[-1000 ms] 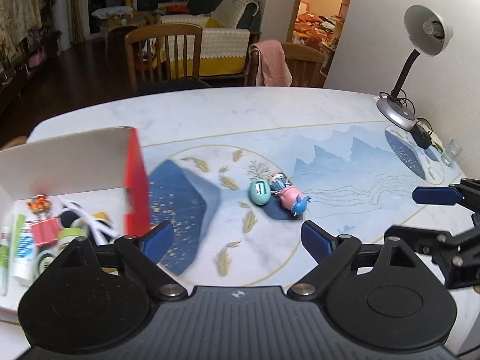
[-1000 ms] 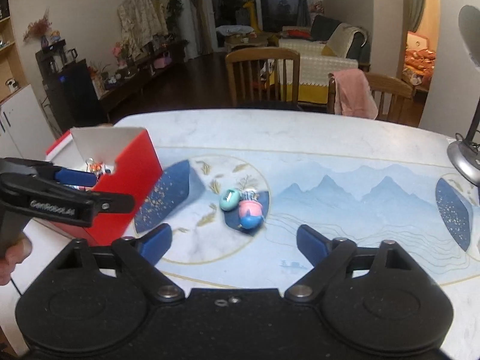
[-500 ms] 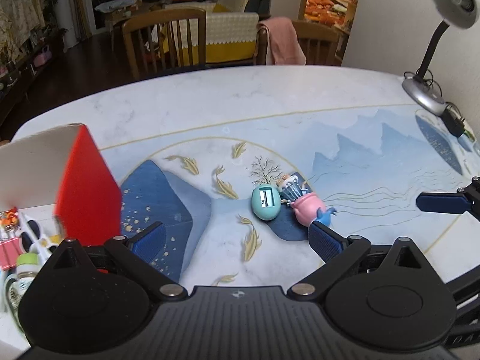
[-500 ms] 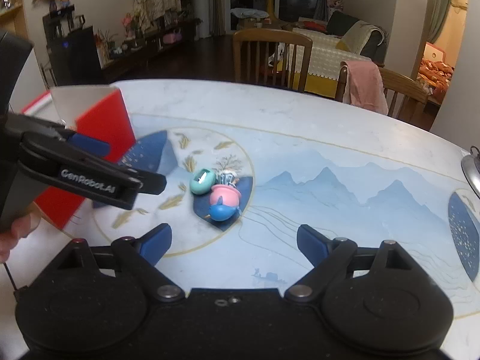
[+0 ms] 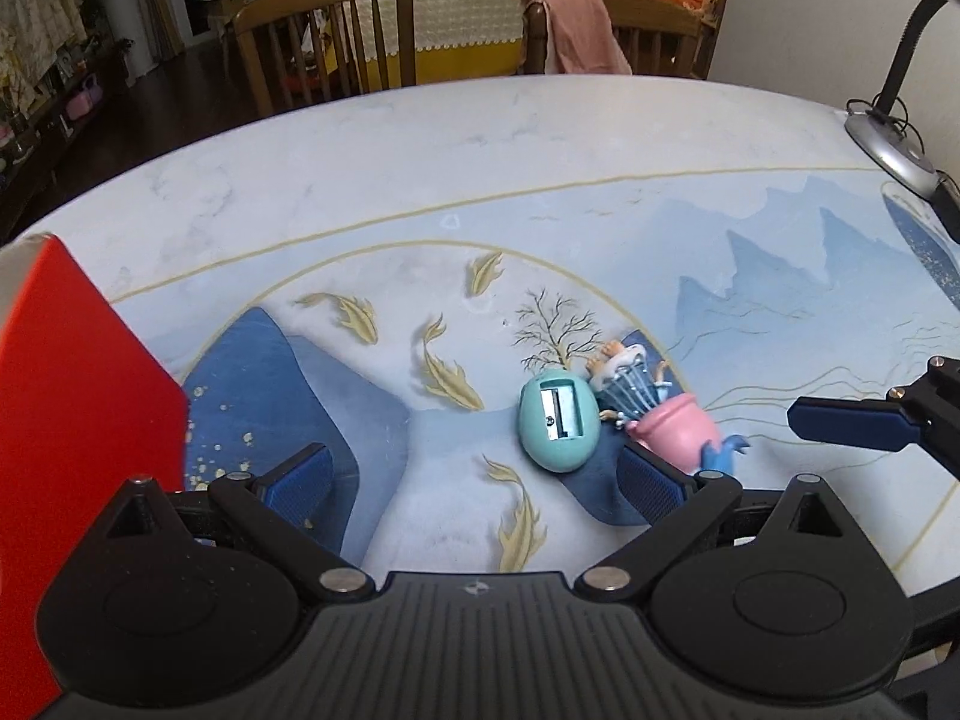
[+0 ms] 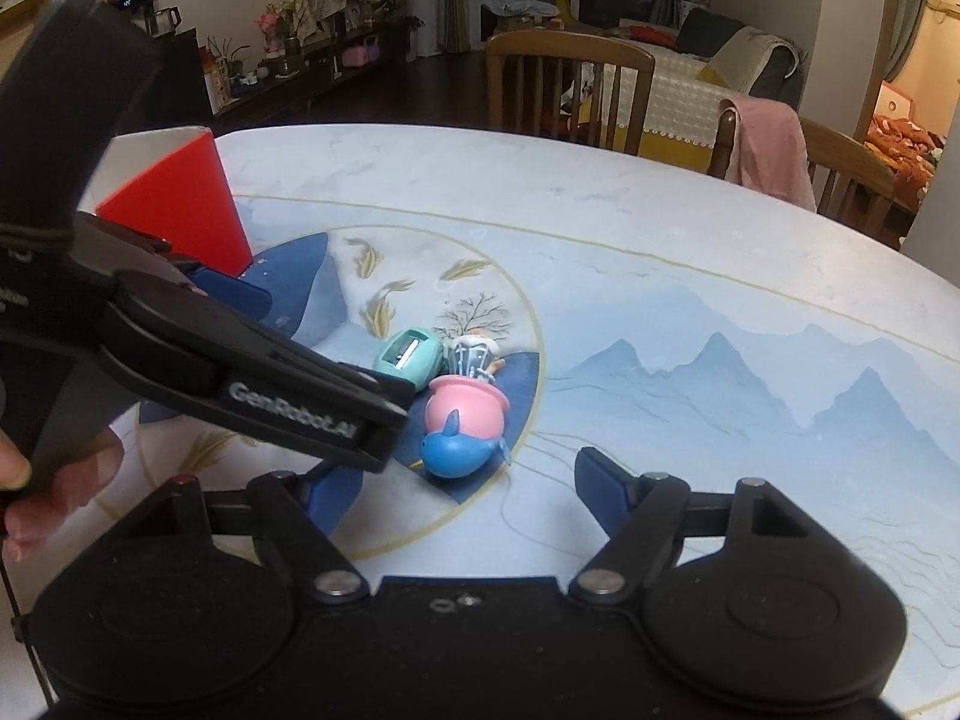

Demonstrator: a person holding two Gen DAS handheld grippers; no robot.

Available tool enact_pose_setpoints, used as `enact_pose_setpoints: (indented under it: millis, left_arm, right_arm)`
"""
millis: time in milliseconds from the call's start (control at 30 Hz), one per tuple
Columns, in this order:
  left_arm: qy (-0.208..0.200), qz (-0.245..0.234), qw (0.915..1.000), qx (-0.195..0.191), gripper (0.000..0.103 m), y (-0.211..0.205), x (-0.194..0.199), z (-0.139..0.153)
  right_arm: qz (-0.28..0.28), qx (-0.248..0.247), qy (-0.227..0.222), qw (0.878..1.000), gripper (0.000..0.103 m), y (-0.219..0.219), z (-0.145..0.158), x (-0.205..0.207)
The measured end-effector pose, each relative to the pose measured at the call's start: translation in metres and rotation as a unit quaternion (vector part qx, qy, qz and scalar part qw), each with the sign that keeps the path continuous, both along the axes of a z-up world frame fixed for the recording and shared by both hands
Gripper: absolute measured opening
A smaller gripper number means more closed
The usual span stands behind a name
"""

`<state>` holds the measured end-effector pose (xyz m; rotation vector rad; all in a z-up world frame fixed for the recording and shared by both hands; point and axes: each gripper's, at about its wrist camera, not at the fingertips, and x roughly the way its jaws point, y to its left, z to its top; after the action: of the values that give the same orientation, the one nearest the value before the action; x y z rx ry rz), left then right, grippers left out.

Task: Organize rigid objects
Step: 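Move the right tool to the pink pig figure while the left tool approaches the teal sharpener, then grasp the pink pig figure with the right tool while the left tool grasps the teal sharpener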

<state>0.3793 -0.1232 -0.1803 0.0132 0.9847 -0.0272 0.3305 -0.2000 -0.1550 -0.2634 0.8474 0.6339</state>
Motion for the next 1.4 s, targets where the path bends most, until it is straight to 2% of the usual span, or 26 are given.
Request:
enact_pose_setpoints:
  millis: [267, 367, 433, 600, 667, 733, 767, 867, 933, 1000, 1100, 1400]
  left_arm:
    - [-0.005, 0.003, 1.0, 0.001, 0.102, -0.001, 0.009, -0.009]
    - [-0.01, 0.001, 0.9999, 0.003, 0.102, -0.002, 0.012, -0.011]
    - [-0.014, 0.004, 0.9999, 0.001, 0.102, -0.002, 0.014, -0.012]
    - [-0.024, 0.008, 0.9996, -0.016, 0.1, 0.002, 0.016, -0.011]
    - [-0.028, 0.008, 0.9993, -0.022, 0.095, 0.003, 0.016, -0.009]
    - [-0.033, 0.002, 0.9991, -0.025, 0.085, 0.003, 0.014, -0.007]
    - [-0.034, -0.001, 0.9991, -0.026, 0.082, 0.001, 0.014, -0.005]
    - [-0.036, -0.014, 0.9987, -0.033, 0.062, -0.002, 0.012, -0.002]
    - [-0.035, -0.025, 0.9983, -0.039, 0.045, -0.006, 0.011, 0.0]
    - [-0.032, -0.034, 0.998, -0.043, 0.035, -0.009, 0.01, 0.001]
    - [-0.027, -0.037, 0.9983, -0.036, 0.031, -0.013, 0.008, 0.002]
    - [-0.025, -0.041, 0.9981, -0.039, 0.03, -0.016, -0.012, 0.016]
  right_arm:
    - [-0.007, -0.009, 0.009, 1.0, 0.072, 0.006, -0.013, 0.012]
    - [-0.016, -0.004, 0.011, 1.0, 0.066, 0.007, -0.015, 0.017]
    - [-0.02, -0.003, 0.013, 1.0, 0.058, 0.008, -0.017, 0.021]
    - [-0.04, 0.007, 0.017, 0.999, 0.051, 0.005, -0.018, 0.027]
    - [-0.045, 0.011, 0.017, 0.999, 0.046, 0.003, -0.019, 0.029]
    - [-0.047, 0.013, 0.014, 0.999, 0.039, 0.001, -0.018, 0.03]
    - [-0.048, 0.014, 0.014, 0.999, 0.039, 0.0, -0.018, 0.031]
    - [-0.048, 0.02, 0.015, 0.999, 0.038, -0.004, -0.018, 0.034]
    - [-0.051, 0.023, 0.017, 0.998, 0.038, -0.006, -0.018, 0.034]
    - [-0.053, 0.025, 0.019, 0.998, 0.038, -0.008, -0.017, 0.034]
    - [-0.058, 0.031, 0.022, 0.998, 0.038, -0.012, -0.015, 0.032]
    - [-0.077, 0.048, 0.029, 0.995, 0.037, -0.025, -0.006, 0.016]
